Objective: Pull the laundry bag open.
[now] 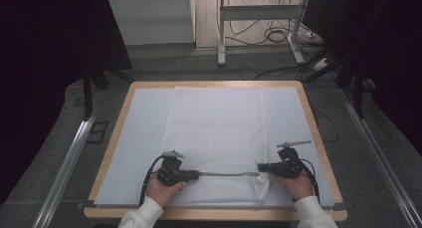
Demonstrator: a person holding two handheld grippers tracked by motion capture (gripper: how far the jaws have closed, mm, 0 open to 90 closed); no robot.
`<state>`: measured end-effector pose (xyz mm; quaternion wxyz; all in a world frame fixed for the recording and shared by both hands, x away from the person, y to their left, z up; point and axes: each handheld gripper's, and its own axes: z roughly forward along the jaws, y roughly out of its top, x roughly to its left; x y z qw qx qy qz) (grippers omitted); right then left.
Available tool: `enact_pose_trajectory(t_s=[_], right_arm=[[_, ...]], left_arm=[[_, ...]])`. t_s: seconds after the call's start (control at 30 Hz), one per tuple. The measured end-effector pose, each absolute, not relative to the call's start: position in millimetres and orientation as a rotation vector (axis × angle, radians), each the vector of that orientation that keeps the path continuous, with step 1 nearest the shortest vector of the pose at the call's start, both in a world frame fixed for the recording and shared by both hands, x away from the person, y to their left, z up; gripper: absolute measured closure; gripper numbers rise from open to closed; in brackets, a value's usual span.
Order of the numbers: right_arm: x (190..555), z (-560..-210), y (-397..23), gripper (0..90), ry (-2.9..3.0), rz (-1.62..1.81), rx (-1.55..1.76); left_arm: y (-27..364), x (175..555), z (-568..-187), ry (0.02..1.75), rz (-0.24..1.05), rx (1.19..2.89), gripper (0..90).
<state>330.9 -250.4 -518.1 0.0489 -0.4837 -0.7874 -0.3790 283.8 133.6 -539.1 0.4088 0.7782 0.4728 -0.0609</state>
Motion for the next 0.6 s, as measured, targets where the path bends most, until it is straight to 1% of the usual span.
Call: enact_pose_trajectory(t_s=[0.6], right_arm=[[330.4, -518.4, -250.1, 87.3, -2.400, -1.153, -1.477]], left_arm=[[150.4, 280.8, -539.4, 1.219, -0.158, 1.948, 86.8]])
